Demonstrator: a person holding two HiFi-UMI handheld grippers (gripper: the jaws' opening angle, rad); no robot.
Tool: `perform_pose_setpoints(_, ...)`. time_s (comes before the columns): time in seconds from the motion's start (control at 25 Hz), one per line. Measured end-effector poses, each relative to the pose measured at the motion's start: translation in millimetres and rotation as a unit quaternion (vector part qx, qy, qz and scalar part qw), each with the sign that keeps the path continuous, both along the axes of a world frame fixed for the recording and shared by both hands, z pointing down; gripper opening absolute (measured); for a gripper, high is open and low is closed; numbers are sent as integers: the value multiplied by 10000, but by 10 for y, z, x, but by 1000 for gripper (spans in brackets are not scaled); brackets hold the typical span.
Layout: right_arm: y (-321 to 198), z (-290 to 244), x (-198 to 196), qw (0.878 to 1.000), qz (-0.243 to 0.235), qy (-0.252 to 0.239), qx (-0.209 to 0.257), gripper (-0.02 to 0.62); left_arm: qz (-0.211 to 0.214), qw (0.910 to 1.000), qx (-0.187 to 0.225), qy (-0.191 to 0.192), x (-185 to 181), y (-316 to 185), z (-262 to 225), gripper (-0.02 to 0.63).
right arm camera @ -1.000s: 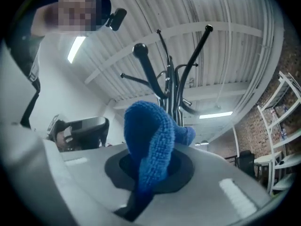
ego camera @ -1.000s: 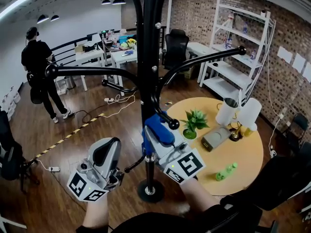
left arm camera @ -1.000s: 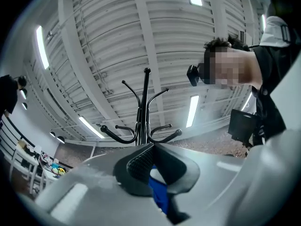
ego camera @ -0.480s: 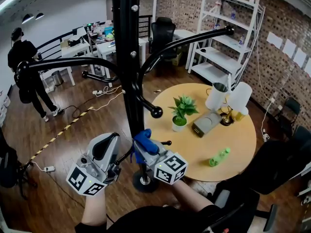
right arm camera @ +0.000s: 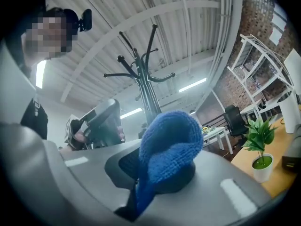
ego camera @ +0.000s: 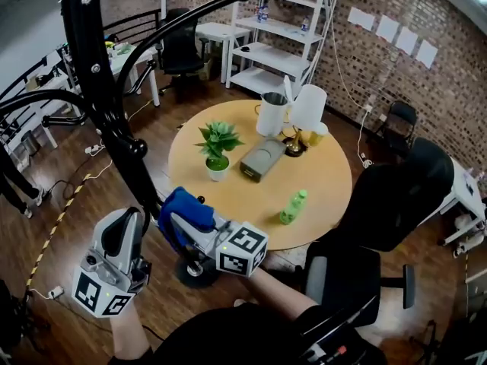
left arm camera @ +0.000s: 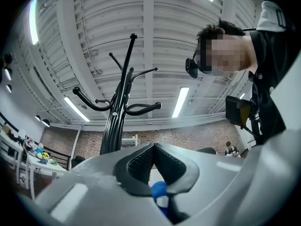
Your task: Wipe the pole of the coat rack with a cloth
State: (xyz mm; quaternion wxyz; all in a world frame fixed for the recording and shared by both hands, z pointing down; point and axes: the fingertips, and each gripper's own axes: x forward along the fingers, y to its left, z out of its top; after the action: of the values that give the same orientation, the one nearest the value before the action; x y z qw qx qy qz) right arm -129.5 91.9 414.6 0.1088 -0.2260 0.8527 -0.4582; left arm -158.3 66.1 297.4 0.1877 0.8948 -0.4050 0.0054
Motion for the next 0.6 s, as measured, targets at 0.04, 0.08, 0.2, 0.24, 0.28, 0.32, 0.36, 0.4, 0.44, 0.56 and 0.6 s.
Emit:
perform_pose_setpoints(0.04, 6, -19, 23, 10000, 22, -22, 5, 15, 14, 10000, -7, 6, 19, 11, -4, -8)
perform_pose_setpoints(0.08, 18, -39, 41, 10000, 43, -55, 11, 15, 21, 10000, -18, 5, 31, 25, -6, -8)
perform_pose_setpoints(0.2, 64, -101, 56, 9996, 60, -275, 8, 15, -16, 10000, -36, -5, 27, 55, -25, -8)
perform_pose_setpoints(0.24, 75, -120, 58, 9993, 63, -359, 4, 15, -31, 10000, -34, -10, 26, 63, -35, -8)
perform_pose_setpoints(0.28, 82, -137, 63, 9991, 68, -419, -10, 15, -39, 10000, -34, -21, 29, 74, -42, -8)
perform_pose_setpoints(0.32, 86, -156, 69, 9990, 68, -447, -21, 15, -45, 10000, -41, -36, 32, 87, -45, -8)
perform_pose_setpoints(0.36, 91, -174, 73, 9989, 63, -459, -18, 15, -54, 10000, -54, -52, 32, 100, -45, -8)
perform_pose_setpoints(0.4, 94, -191, 77, 9989, 61, -474, -10, 15, -69, 9999, -68, -66, 27, 111, -45, -8)
perform_pose_setpoints(0.44, 94, -208, 83, 9987, 69, -498, -6, 15, -86, 9999, -76, -73, 23, 119, -47, -8)
perform_pose_setpoints(0.56, 62, -281, 152, 9977, 173, -663, -4, 15, -116, 9999, -75, -66, 31, 135, -49, -8)
perform_pose_setpoints(0.6, 44, -314, 181, 9971, 221, -732, 11, 15, -123, 9999, -75, -76, 33, 142, -48, -8)
